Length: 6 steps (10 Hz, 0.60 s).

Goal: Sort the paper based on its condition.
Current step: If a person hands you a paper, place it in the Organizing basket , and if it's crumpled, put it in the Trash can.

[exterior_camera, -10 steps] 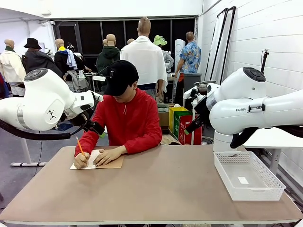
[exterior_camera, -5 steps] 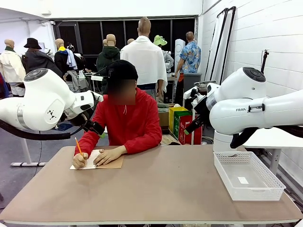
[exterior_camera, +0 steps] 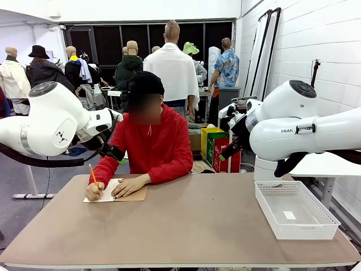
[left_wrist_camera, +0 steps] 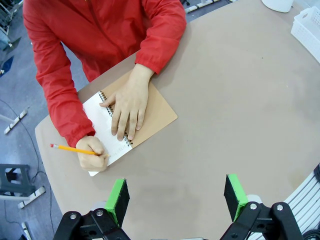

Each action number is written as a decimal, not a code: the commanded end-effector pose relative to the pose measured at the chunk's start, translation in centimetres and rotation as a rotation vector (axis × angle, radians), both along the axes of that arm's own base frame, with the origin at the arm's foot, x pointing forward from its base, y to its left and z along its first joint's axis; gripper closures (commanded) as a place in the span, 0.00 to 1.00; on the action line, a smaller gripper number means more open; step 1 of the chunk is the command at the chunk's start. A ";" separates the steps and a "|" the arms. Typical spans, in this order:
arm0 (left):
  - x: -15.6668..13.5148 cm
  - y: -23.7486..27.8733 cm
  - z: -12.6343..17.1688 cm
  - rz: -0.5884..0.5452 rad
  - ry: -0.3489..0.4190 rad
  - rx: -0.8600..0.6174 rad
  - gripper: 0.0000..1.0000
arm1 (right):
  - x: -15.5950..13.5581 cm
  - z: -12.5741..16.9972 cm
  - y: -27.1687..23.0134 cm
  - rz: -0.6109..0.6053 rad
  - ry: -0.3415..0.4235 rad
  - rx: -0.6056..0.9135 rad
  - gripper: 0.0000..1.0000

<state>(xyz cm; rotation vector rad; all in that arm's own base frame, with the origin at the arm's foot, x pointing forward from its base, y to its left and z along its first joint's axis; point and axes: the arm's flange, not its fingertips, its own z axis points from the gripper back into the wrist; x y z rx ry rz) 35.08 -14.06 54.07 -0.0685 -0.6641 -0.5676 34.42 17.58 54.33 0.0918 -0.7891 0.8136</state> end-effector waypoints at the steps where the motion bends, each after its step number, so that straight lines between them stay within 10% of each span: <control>1: 0.0 0.0 0.1 0.001 -0.005 -0.002 0.00 | 0.1 -0.1 -0.1 0.003 0.006 0.008 0.00; 6: 0.0 0.0 0.1 0.001 -0.005 -0.002 0.00 | 0.1 -0.1 -0.1 0.003 0.006 0.008 0.00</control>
